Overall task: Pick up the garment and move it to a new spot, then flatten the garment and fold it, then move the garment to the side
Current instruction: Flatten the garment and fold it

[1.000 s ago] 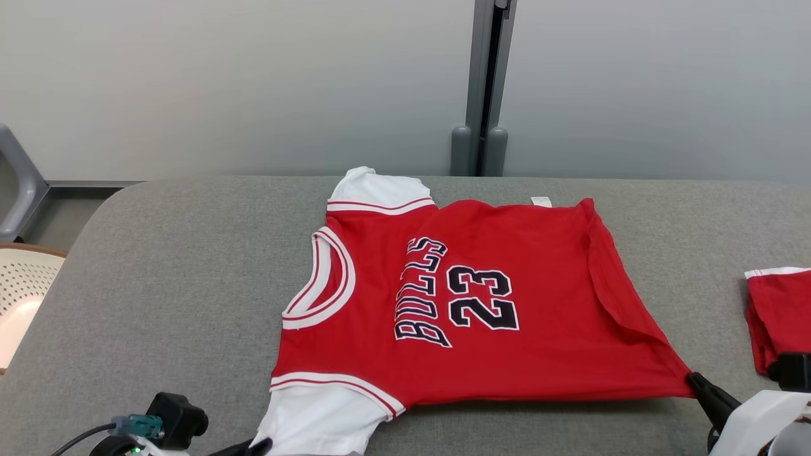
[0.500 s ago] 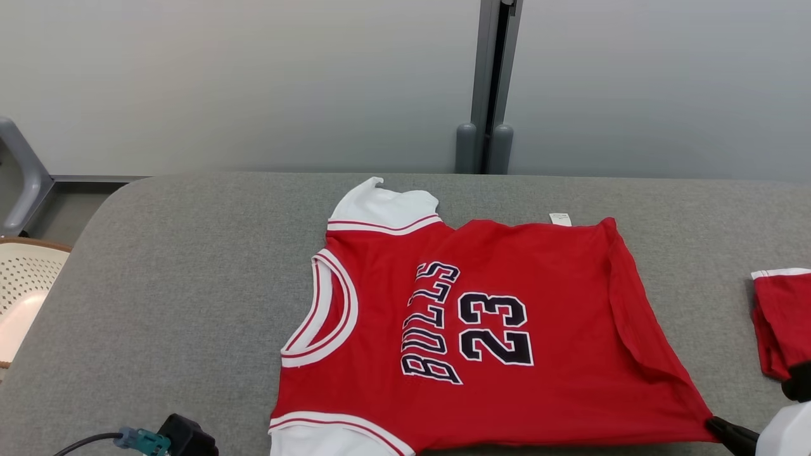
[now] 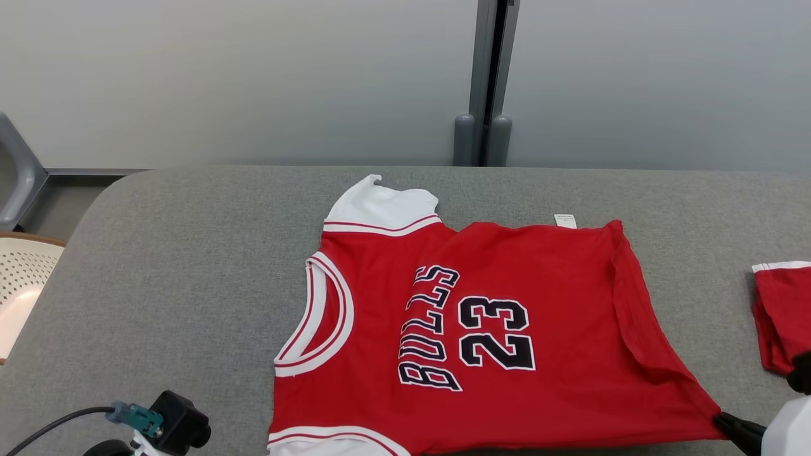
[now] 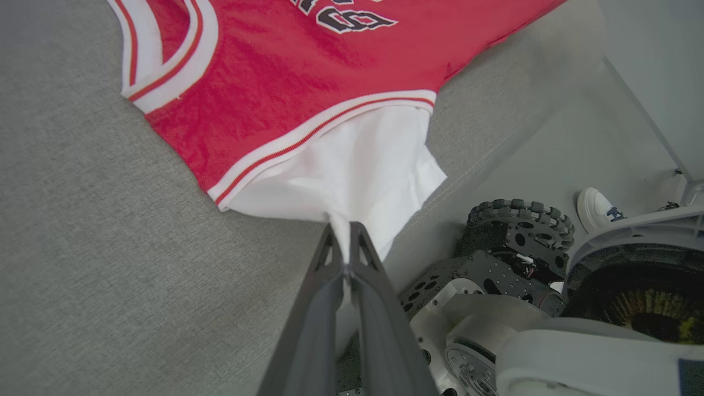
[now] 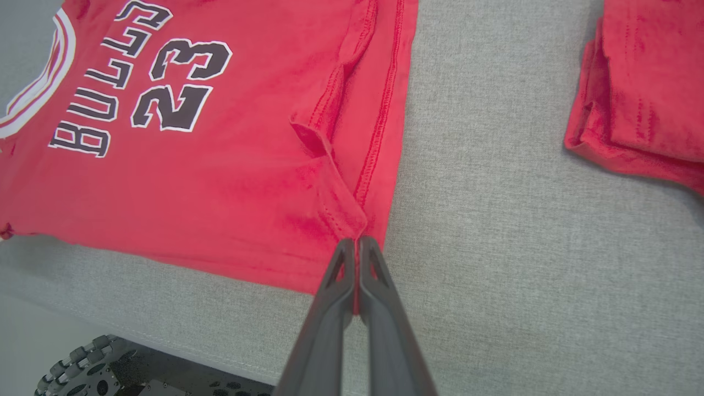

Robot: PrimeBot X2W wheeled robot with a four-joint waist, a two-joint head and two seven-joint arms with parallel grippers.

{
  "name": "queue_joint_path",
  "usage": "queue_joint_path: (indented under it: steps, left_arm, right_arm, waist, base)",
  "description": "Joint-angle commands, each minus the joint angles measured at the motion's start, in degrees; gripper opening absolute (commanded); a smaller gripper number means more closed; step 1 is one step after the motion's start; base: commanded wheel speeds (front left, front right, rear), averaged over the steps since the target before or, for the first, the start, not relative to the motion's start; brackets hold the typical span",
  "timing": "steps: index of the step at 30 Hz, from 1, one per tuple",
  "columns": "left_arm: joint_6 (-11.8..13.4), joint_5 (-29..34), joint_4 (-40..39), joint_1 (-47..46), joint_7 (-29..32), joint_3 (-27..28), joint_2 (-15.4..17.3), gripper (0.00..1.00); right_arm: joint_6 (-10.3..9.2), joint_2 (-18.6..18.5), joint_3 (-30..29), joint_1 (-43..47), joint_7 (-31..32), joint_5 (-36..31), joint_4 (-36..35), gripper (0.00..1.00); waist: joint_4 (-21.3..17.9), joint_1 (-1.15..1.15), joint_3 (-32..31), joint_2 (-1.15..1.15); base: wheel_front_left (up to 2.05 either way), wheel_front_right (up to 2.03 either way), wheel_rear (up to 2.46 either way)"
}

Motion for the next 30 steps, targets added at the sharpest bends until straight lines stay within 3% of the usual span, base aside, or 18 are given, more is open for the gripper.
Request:
queue_joint_path:
  steps: [1,14,22,30]
  left_arm:
    - [-0.1,0.8,0.5,-1.6,0.1,0.4,0.0,0.0]
    - [-0.1,3.7,4.2,-10.3,-0.9,2.2,-2.5,0.0]
    - [-0.1,2.1,8.1,-15.8,-3.2,3.8,-4.9,0.0]
    - [-0.1,3.5,14.1,-21.4,-3.5,1.9,-6.9,0.0]
  right_arm:
    - [-0.1,0.3,-0.5,-1.2,0.8,-0.8,-0.5,0.0]
    - [-0.1,0.7,-0.3,-10.6,4.5,-4.0,1.6,0.0]
    - [-0.1,0.9,1.8,-17.7,5.9,-5.6,5.6,0.0]
    - [-0.1,1.5,5.0,-23.8,3.1,-6.6,11.4,0.0]
  waist:
    - [-0.1,0.0,0.5,0.0]
    - [-0.8,0.0,5.8,0.0]
    - [-1.6,0.0,8.9,0.0]
    - [-3.0,0.0,11.7,0.0]
  base:
    - [0.0,0.0,0.0]
    - [0.0,0.0,0.0]
    - [0.0,0.0,0.0]
    - [0.0,0.0,0.0]
